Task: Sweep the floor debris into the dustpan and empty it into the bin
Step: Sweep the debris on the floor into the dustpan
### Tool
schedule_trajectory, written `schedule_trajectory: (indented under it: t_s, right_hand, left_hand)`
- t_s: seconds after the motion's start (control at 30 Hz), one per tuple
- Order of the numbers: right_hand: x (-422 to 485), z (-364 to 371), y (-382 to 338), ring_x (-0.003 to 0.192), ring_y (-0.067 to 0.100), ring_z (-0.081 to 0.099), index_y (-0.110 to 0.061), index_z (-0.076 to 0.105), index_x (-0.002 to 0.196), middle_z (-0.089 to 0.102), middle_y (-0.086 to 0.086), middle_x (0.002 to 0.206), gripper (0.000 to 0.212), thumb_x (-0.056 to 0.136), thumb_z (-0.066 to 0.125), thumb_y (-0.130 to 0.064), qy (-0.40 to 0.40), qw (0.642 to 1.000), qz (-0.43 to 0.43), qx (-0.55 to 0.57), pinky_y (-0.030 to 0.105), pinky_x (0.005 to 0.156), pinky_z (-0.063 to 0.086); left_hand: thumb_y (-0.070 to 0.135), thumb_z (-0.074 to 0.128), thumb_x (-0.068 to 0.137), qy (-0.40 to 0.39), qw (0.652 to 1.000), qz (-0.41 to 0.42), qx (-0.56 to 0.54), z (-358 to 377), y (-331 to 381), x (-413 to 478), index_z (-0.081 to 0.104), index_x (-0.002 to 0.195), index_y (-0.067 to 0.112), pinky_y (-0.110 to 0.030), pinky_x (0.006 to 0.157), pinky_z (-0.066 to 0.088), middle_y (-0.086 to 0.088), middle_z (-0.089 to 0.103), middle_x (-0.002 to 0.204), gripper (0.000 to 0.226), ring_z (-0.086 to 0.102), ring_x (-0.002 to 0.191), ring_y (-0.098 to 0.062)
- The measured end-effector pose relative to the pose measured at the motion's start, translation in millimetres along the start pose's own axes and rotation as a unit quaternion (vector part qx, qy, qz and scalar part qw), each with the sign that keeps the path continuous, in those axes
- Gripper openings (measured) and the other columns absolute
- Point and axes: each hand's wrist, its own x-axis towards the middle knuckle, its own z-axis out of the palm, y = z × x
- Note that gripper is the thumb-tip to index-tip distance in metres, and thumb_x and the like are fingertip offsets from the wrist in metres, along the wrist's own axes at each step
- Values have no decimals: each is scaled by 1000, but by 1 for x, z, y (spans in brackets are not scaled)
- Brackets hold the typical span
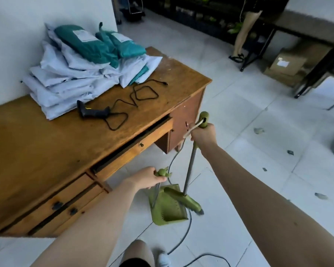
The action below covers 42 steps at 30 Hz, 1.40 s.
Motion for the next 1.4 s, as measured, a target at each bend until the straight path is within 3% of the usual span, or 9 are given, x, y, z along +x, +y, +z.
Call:
schedule_trajectory:
  t_s: [0.23, 0.4, 0.57, 0.67, 0.87, 1.0, 1.17, 1.27, 1.4]
  right_hand:
    - [42, -104, 26, 67, 23, 53, -1, 67, 88, 57, 6, 66, 24, 89, 56, -22, 103, 994, 29, 26, 29, 59, 40]
    - [60, -164, 31, 62, 24, 62, -14, 63, 79, 67, 2, 66, 43, 86, 41, -49, 141, 954, 112, -239, 29, 65, 50]
    - [98, -227, 31, 53, 25, 66, -5, 55, 92, 63, 14, 61, 10, 90, 59, -13, 93, 955, 279, 44, 35, 61, 60]
    - [112, -253, 36, 59, 22, 72, -5, 56, 110, 70, 16, 66, 30, 92, 37, 11, 117, 927, 292, 204, 32, 67, 60]
    - [146, -294, 24, 72, 28, 65, -6, 64, 93, 63, 19, 92, 26, 86, 45, -22, 189, 857, 279, 390, 33, 64, 54]
    - [171, -296, 10, 73, 30, 55, -6, 59, 69, 54, 12, 79, 3, 69, 60, -4, 152, 843, 279, 434, 36, 67, 57]
    - [220, -303, 18, 79, 32, 62, -2, 54, 81, 56, 20, 87, 5, 83, 54, 2, 134, 836, 284, 450, 33, 89, 56]
    - [249, -314, 44, 63, 25, 66, -2, 50, 90, 63, 29, 79, 12, 80, 45, 4, 104, 836, 361, 400, 27, 61, 60]
    - [303, -348, 80, 29, 11, 38, -6, 49, 89, 43, 4, 52, 12, 80, 49, 2, 67, 837, 415, 350, 15, 29, 33]
  left_hand:
    - [57, 54, 87, -48, 991, 93, 85, 21, 101, 61, 51, 88, 17, -35, 66, 45, -3, 60, 73, 41, 58, 66, -19]
    - [49, 55, 90, -73, 978, 137, 141, 29, 150, 102, 55, 104, 15, -34, 72, 46, -3, 62, 90, 38, 60, 83, -19]
    - [48, 54, 91, -83, 963, 170, 194, 14, 194, 148, 54, 112, 12, -33, 74, 42, -3, 58, 98, 41, 55, 88, -20]
    - [49, 54, 90, -109, 960, 175, 189, 3, 215, 179, 55, 108, 13, -32, 68, 42, -5, 62, 96, 40, 59, 87, -20]
    - [50, 54, 87, -109, 942, 221, 226, -4, 262, 229, 55, 102, 16, -32, 68, 43, -2, 61, 94, 37, 59, 86, -18]
    - [51, 52, 89, -97, 938, 235, 235, -3, 290, 253, 55, 97, 15, -32, 64, 41, -1, 59, 86, 37, 58, 80, -18]
    - [50, 50, 88, -78, 938, 235, 241, -12, 334, 295, 56, 94, 14, -33, 66, 44, -5, 62, 87, 37, 59, 79, -20]
    - [50, 50, 88, -76, 940, 233, 237, -14, 359, 320, 55, 93, 14, -34, 67, 45, -5, 62, 85, 37, 60, 78, -22]
    - [50, 51, 89, -58, 944, 227, 234, -11, 404, 365, 54, 89, 14, -33, 63, 42, -4, 61, 82, 35, 59, 76, -21]
